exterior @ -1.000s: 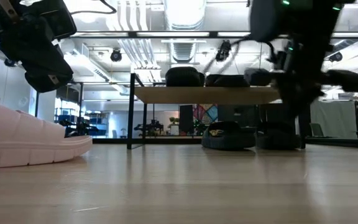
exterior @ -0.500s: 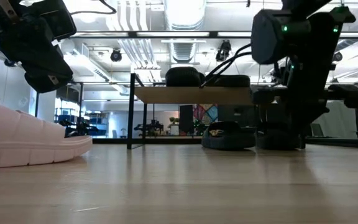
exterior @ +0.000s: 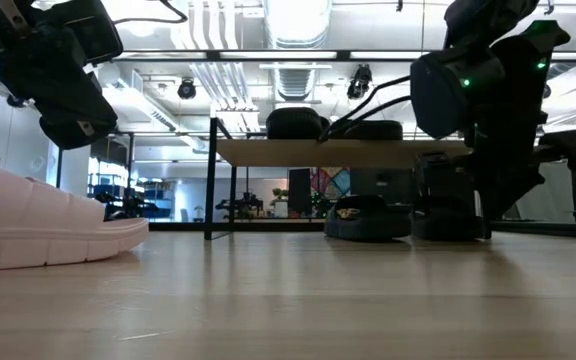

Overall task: Pick and place slides into the shelf
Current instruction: Adjust the right black slide under the shelf

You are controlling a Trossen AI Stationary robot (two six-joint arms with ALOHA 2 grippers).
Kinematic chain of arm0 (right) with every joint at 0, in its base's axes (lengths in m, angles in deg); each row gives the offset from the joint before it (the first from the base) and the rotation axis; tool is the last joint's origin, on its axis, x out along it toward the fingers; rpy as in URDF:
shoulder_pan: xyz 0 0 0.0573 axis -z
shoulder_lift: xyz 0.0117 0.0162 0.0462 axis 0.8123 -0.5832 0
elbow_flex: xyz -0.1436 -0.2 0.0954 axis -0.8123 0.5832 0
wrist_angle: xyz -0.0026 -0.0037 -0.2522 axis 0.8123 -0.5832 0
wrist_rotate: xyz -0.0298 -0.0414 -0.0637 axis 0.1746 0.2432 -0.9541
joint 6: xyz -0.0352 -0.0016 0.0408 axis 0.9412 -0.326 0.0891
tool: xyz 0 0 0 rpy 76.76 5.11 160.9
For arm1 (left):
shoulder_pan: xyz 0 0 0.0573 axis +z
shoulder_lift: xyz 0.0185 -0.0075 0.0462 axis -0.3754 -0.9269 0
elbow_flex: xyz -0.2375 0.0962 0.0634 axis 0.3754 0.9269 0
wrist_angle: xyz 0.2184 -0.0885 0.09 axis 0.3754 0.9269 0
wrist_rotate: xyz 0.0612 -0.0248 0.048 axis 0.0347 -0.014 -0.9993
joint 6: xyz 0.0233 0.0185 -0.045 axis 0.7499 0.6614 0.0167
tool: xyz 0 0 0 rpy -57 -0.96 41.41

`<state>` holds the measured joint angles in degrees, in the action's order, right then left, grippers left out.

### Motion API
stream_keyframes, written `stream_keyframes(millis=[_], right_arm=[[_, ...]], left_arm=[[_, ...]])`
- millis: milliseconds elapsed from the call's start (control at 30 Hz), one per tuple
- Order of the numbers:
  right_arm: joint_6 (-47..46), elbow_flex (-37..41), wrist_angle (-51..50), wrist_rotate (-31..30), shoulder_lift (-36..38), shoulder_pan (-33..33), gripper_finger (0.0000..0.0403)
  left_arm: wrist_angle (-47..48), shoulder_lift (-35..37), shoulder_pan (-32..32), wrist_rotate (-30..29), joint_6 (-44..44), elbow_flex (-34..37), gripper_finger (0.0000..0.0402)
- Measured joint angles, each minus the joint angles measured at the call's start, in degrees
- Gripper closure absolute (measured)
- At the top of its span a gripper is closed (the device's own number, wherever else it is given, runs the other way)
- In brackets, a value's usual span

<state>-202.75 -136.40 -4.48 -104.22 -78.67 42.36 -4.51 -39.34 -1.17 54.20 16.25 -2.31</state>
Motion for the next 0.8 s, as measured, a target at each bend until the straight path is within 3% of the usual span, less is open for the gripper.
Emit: stream_keyframes(millis=[167, 267, 633, 800], right_arm=[[0.4, 0.0, -0.2, -0.9, 0.2, 0.0, 0.0394], [0.6, -0.6, 0.0, 1.9, 1.3, -0.3, 0.0394], [0.2, 2.2, 8.8, 5.1, 12.0, -2.8, 0.0394], [3.7, 7.8, 21.4, 7.5, 14.4, -0.5, 0.0394]], left_arm=[[0.0, 0.0, 0.0, 0.0, 0.0, 0.0, 0.0391], [0.0, 0.0, 0.0, 0.1, -1.1, 0.0, 0.0391], [0.0, 0.0, 0.0, 0.3, -4.3, 0.0, 0.0391], [0.0, 0.0, 0.0, 0.3, -4.3, 0.0, 0.0391]])
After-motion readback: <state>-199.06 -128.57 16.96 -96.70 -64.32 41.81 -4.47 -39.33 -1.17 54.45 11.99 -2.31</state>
